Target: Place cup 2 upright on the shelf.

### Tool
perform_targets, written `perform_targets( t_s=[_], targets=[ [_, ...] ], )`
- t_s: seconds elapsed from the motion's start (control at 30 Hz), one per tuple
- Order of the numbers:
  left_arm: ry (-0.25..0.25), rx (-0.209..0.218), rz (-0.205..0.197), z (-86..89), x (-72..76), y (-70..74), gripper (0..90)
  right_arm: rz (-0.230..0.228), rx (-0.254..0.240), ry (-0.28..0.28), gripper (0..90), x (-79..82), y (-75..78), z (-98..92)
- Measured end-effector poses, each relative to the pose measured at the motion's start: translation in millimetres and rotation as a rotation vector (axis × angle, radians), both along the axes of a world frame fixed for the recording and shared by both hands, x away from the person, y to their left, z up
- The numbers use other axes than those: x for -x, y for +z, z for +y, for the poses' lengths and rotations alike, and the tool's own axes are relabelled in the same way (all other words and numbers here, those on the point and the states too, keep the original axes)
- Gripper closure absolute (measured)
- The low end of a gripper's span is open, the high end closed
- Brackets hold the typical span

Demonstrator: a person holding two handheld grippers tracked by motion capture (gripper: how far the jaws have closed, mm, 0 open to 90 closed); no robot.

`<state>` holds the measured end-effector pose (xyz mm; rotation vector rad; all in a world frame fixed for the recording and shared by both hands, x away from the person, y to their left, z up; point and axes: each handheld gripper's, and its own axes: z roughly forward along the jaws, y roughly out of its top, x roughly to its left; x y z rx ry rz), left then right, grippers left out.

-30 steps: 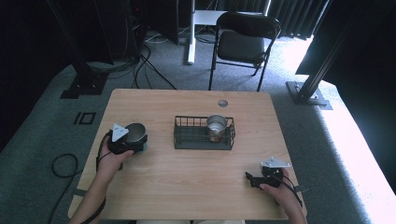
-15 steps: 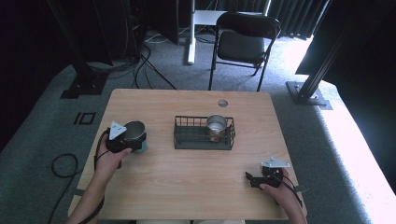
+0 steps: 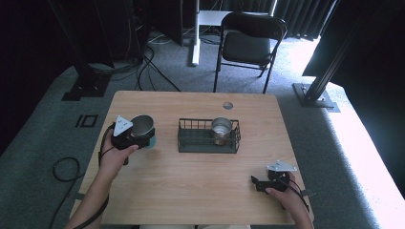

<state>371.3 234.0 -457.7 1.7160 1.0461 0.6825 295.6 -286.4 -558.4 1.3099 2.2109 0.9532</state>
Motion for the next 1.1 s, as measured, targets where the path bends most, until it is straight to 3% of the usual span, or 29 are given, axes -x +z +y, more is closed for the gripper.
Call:
perform_targets(
  t_s=[0.7, 1.1],
  targets=[
    [-0.106, 0.023, -0.056, -44.6, -12.6, 49.8, 13.8, -0.001, 0.000, 0.000, 12.2, 0.0, 0.0, 0.0],
    [-0.155, 0.022, -0.069, -73.1, -18.9, 61.6, 13.8, -0.001, 0.000, 0.001, 12.2, -0.1, 0.0, -0.1]
  ],
)
